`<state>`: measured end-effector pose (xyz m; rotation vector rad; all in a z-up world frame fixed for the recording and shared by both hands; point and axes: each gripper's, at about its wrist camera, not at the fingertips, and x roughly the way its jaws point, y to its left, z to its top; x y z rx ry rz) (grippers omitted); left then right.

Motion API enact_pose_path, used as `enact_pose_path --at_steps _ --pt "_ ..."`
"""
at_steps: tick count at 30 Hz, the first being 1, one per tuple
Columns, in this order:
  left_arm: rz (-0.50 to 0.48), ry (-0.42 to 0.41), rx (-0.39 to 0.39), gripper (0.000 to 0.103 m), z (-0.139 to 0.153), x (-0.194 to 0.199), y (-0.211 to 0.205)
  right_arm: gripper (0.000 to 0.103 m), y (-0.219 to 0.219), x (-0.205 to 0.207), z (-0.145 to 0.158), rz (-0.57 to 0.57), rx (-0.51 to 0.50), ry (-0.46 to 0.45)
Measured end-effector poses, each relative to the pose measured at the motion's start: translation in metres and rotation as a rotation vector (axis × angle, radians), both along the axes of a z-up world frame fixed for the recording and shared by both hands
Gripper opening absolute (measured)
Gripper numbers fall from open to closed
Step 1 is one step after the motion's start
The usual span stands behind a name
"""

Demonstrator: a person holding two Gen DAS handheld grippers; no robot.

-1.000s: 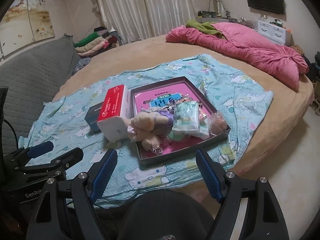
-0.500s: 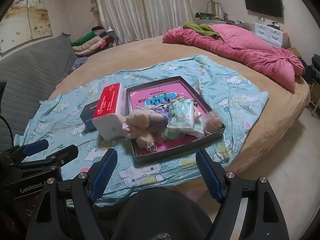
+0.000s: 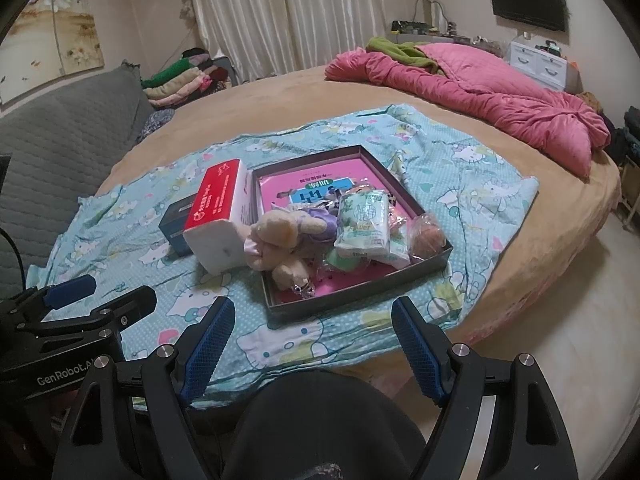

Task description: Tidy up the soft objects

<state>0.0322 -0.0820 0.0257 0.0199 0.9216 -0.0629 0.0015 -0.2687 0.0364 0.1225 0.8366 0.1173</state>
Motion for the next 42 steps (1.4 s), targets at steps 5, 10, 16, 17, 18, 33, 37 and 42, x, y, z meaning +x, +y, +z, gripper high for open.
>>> enact_pose_path --at_steps 5,10,16,17,18,33,37,42 --pt "0.002 0.001 0.000 0.088 -0.0009 -0.0001 0.0000 0.082 -0.0009 0.0000 -0.0008 -0.003 0.003 0.004" --pt "0.002 0.002 0.000 0.088 -0.0013 0.0000 0.0001 0.082 -0.0010 0.0002 -0.0014 -0.002 0.005 0.006" --pt "0.003 0.001 0.002 0.088 -0.0016 0.0001 0.0001 0.082 -0.0007 -0.0003 -0.0020 -0.002 0.006 0.008" --pt "0.003 0.001 0.003 0.088 -0.0018 -0.0004 0.0002 0.082 -0.0007 -0.0004 -0.0020 -0.002 0.005 0.009" --pt "0.004 0.001 0.003 0.088 -0.0017 -0.0004 0.0003 0.082 -0.0007 -0.0002 -0.0020 -0.002 0.005 0.008" --pt "0.006 0.000 0.004 0.088 -0.0017 0.0003 0.0011 0.082 0.0021 0.0017 -0.0053 0.007 -0.004 0.022" --pt "0.007 0.001 0.004 0.088 -0.0017 0.0001 0.0016 0.082 0.0022 0.0019 -0.0057 0.006 -0.003 0.025" --pt "0.011 0.005 0.007 0.088 -0.0020 0.0008 0.0035 0.082 0.0020 0.0018 -0.0061 0.006 -0.004 0.025"
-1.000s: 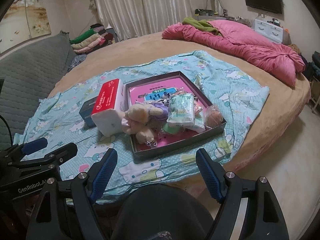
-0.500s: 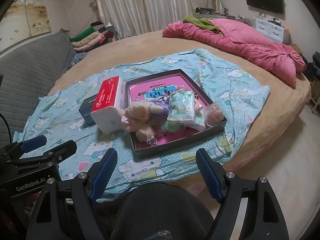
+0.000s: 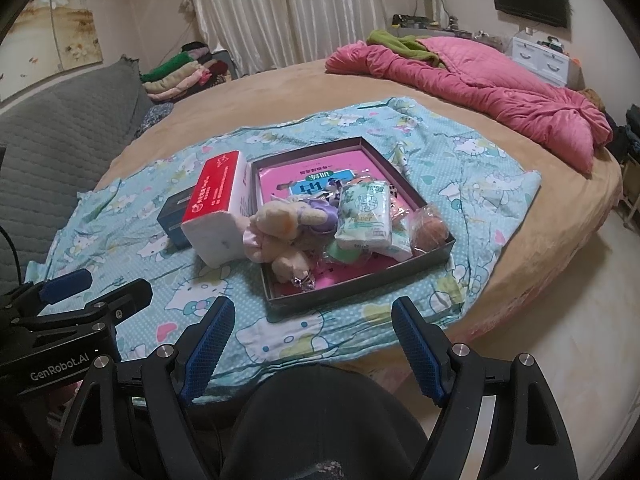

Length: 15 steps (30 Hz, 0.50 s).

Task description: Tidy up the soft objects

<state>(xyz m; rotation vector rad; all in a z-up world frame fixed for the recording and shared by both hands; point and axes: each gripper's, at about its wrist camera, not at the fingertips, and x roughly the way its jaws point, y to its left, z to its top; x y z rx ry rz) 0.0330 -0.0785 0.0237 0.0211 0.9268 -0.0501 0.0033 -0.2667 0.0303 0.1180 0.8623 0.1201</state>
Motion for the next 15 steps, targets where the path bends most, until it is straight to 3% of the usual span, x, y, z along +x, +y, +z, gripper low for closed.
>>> enact_pose_path --at_steps 15 --pt "0.004 0.006 0.001 0.088 -0.0006 0.0008 -0.0003 0.082 0.0001 -0.0009 -0.0019 -0.004 0.002 0.002"
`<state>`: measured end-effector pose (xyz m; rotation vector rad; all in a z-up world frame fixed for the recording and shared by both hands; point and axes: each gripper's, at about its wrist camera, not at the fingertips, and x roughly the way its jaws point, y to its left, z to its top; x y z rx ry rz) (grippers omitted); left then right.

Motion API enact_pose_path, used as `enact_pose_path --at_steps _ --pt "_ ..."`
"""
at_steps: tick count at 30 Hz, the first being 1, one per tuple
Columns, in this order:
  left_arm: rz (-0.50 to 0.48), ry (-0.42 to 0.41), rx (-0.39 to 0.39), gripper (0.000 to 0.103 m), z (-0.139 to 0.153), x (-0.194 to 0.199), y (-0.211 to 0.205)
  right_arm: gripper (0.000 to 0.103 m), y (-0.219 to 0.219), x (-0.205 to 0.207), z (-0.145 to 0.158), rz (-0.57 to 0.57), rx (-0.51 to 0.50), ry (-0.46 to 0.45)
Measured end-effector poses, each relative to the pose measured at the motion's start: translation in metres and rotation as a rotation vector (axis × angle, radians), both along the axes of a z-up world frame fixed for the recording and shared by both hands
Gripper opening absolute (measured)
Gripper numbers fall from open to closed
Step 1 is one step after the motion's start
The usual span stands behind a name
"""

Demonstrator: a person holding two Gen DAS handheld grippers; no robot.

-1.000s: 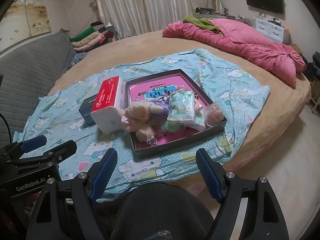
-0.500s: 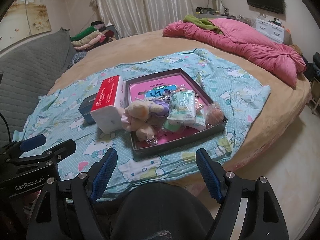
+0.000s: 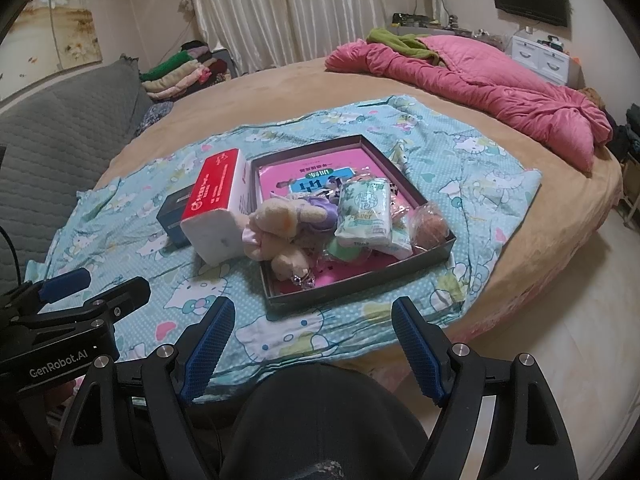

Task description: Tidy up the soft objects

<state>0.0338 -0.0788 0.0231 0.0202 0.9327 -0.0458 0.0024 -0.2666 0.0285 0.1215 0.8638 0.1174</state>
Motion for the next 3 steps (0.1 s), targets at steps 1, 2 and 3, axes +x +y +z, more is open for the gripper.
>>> enact_pose_path --at_steps 1,2,3 --pt "0.000 0.000 -0.001 0.088 0.0001 0.0000 -0.0002 0.082 -0.0002 -0.0003 -0.0003 -0.001 0.001 0.000" --pt "0.000 0.000 -0.002 0.088 -0.0003 -0.0001 0.0001 0.082 -0.0001 -0.0002 -0.0002 0.000 0.001 0.000" --pt "0.000 0.001 -0.001 0.088 -0.0005 -0.0003 0.0005 0.082 0.0000 0.0000 -0.0001 0.000 0.001 -0.002"
